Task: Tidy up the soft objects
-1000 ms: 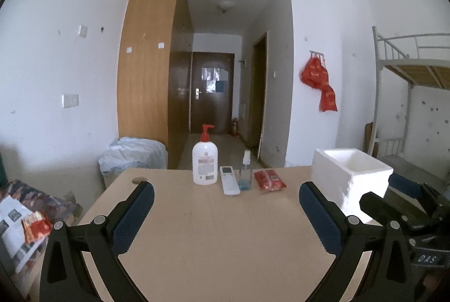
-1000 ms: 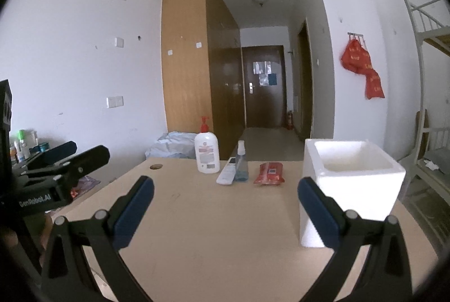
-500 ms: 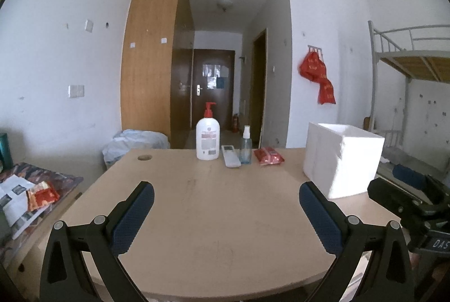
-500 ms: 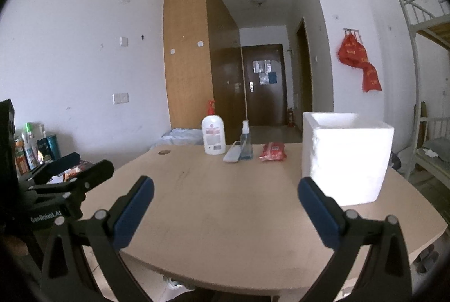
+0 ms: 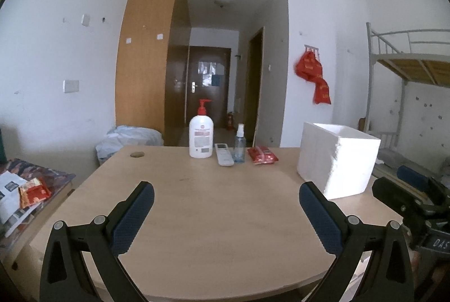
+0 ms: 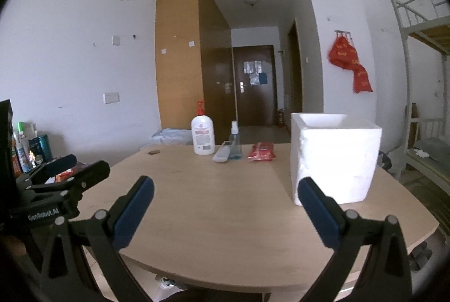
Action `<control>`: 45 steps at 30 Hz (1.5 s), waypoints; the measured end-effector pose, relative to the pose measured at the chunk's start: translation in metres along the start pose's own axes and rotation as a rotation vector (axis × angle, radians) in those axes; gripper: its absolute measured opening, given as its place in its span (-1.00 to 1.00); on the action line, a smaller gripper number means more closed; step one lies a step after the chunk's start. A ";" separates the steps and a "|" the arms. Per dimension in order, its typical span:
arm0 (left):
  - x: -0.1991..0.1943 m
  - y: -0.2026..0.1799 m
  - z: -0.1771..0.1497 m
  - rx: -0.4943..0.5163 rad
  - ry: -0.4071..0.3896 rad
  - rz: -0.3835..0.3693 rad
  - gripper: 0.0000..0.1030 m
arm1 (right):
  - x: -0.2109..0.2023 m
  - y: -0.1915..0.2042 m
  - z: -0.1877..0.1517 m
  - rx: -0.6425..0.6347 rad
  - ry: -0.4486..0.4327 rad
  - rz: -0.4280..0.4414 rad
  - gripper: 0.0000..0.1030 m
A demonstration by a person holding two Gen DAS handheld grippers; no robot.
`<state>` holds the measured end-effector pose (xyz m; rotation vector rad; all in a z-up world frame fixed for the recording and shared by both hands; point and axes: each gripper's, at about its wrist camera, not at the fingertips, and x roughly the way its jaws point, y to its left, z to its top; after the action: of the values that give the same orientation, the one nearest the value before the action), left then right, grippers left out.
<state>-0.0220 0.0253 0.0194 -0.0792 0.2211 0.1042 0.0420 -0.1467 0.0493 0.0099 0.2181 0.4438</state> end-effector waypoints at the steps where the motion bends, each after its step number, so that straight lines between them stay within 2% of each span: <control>1: 0.000 -0.001 0.001 0.002 0.000 -0.003 0.99 | -0.001 -0.001 0.000 0.002 0.000 -0.010 1.00; 14: 0.006 -0.013 0.003 0.013 0.018 -0.070 0.99 | -0.009 -0.012 -0.002 0.034 0.007 -0.090 1.00; 45: 0.005 -0.016 0.006 0.018 0.010 -0.072 0.99 | -0.011 -0.011 0.002 0.026 0.007 -0.108 1.00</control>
<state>-0.0137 0.0102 0.0254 -0.0701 0.2289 0.0303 0.0377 -0.1610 0.0529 0.0222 0.2299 0.3338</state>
